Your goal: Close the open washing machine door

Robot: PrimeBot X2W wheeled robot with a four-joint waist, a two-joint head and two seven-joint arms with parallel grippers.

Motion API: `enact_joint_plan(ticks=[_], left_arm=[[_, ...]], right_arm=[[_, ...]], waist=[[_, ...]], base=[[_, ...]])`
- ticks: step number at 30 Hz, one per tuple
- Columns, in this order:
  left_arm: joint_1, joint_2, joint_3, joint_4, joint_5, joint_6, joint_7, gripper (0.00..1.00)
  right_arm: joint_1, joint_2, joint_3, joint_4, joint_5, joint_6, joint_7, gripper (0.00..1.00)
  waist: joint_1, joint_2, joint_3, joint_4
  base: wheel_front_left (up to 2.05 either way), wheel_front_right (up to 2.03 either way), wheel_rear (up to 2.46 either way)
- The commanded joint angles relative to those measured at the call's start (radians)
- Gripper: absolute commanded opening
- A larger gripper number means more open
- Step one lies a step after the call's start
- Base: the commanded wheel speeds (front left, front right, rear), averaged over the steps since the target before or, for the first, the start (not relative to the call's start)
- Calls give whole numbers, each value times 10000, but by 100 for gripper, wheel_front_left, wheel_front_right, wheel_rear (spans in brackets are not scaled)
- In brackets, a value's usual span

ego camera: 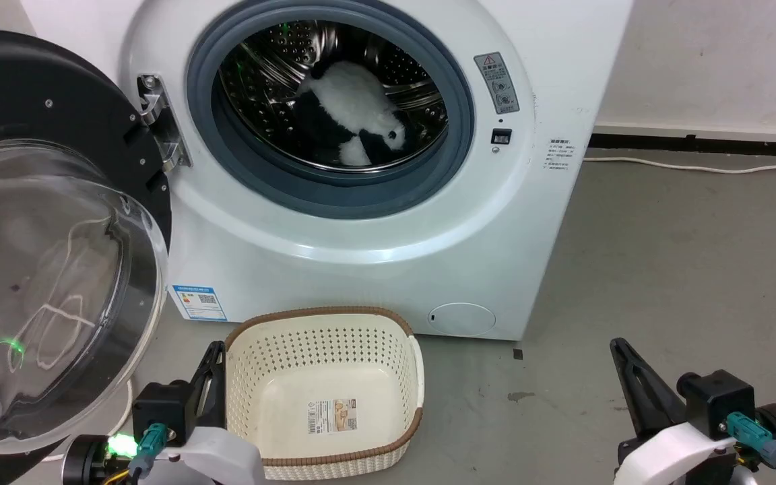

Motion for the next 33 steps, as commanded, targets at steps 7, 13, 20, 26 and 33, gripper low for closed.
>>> enact_joint_plan(ticks=[7, 13, 20, 26, 33], left_arm=[[-155, -3, 16, -43, 18, 30, 3, 0], [0, 0, 0, 0, 0, 0, 0, 100], [6, 0, -53, 20, -18, -2, -72, 100], [49, 0, -104, 58, -84, -19, -198, 100], [120, 5, -133, 77, -114, -46, -344, 100]], right_arm=[[-141, 7, -22, -45, -76, 8, 5, 0], [0, 0, -2, 0, 0, 0, 0, 100], [14, 0, -7, 46, 123, -2, -69, 100], [33, 1, -1, 117, 260, -1, -197, 100], [69, -42, 124, 114, 384, -1, -344, 100]], waist=[[0, 0, 0, 0], [0, 0, 0, 0], [0, 0, 0, 0], [0, 0, -12, 14], [0, 0, -48, 143]], base=[[0, 0, 0], [0, 0, 0], [0, 0, 0], [0, 0, 0], [0, 0, 0]])
